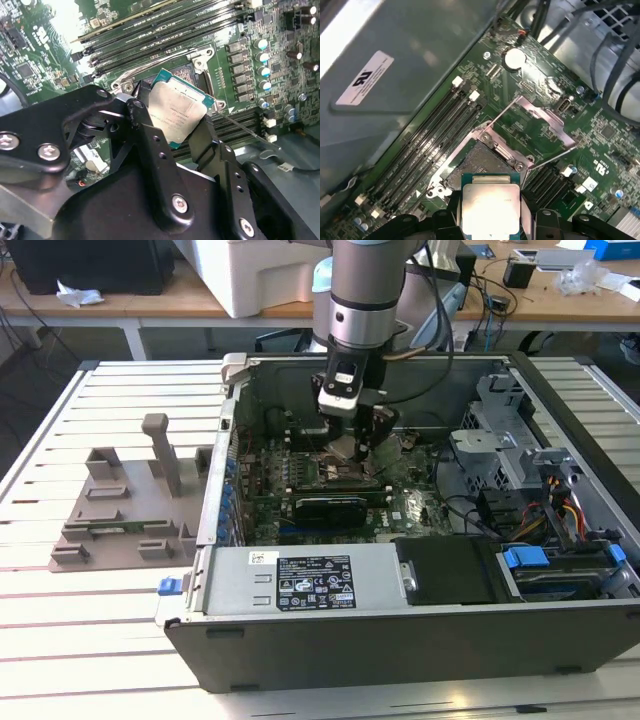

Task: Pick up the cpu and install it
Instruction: 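Place the cpu into insertion slot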

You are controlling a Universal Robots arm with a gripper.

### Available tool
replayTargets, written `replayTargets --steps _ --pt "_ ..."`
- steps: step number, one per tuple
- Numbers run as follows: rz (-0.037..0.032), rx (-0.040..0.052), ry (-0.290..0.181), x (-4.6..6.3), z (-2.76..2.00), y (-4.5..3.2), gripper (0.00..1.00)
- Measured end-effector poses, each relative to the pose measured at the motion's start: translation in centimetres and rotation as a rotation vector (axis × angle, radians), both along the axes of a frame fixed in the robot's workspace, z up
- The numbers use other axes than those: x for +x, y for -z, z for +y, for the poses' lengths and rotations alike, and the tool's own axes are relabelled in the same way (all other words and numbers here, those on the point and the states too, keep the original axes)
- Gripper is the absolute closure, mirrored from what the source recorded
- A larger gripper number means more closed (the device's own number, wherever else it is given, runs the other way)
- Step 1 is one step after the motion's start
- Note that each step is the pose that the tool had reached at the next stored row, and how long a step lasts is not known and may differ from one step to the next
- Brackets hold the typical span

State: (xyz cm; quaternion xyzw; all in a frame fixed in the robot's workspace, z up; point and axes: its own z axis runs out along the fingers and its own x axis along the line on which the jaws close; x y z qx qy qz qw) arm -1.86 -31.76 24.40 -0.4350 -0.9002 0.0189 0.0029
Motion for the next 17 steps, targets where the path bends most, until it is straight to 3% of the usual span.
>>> replayTargets --steps 9,17 --pt "0.0000 -0.0007 0.156 0.00 0.00 0.02 0.45" --pt "-0.0002 -0.0031 0.356 0.00 0.00 0.03 0.45"
